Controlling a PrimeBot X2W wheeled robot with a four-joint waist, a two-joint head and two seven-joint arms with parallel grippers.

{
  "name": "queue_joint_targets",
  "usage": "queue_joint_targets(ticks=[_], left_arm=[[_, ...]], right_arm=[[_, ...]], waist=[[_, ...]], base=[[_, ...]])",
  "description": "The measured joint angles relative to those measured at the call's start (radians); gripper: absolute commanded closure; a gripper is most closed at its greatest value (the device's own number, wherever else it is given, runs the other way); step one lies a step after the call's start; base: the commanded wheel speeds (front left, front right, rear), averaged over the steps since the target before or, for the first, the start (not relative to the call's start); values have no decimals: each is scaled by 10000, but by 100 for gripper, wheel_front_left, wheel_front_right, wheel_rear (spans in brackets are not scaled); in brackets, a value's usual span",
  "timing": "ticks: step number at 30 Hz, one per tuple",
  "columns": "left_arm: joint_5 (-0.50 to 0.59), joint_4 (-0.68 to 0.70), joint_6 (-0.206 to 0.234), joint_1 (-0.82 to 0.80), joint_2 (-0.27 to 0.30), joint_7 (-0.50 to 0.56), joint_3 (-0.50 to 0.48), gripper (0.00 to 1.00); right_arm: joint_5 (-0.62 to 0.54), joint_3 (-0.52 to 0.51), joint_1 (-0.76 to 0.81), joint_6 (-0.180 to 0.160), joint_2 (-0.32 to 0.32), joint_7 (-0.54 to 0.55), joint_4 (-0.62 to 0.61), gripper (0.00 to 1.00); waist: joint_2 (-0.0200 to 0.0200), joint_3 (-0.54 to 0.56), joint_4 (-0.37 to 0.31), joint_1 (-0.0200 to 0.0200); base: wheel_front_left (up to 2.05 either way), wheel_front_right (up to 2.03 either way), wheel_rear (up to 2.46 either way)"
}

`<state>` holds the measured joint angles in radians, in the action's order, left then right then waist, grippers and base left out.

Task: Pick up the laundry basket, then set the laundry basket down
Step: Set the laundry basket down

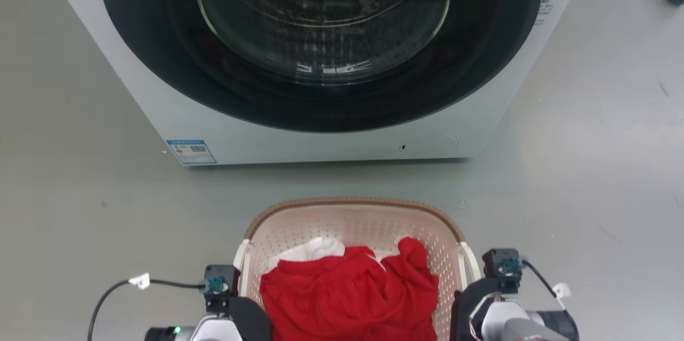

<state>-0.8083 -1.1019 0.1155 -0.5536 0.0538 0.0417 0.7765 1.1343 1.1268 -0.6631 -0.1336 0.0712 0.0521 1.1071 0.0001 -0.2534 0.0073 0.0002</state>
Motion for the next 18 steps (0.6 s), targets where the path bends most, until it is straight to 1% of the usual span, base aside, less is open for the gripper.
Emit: queue_joint_targets(ticks=[7,18], left_arm=[[15,17,77,-1055,8,-84,-128,100],[107,-12,82,-2423,6,-274,-282,100]], right_arm=[[-115,-77,-1232,0,27,-67,167,100],[-391,-150,-2684,2,27,-286,499,100]], waist=[[0,-946,-4,1],[1,-2548,-42,0]], base=[[0,0,0],[0,0,0]])
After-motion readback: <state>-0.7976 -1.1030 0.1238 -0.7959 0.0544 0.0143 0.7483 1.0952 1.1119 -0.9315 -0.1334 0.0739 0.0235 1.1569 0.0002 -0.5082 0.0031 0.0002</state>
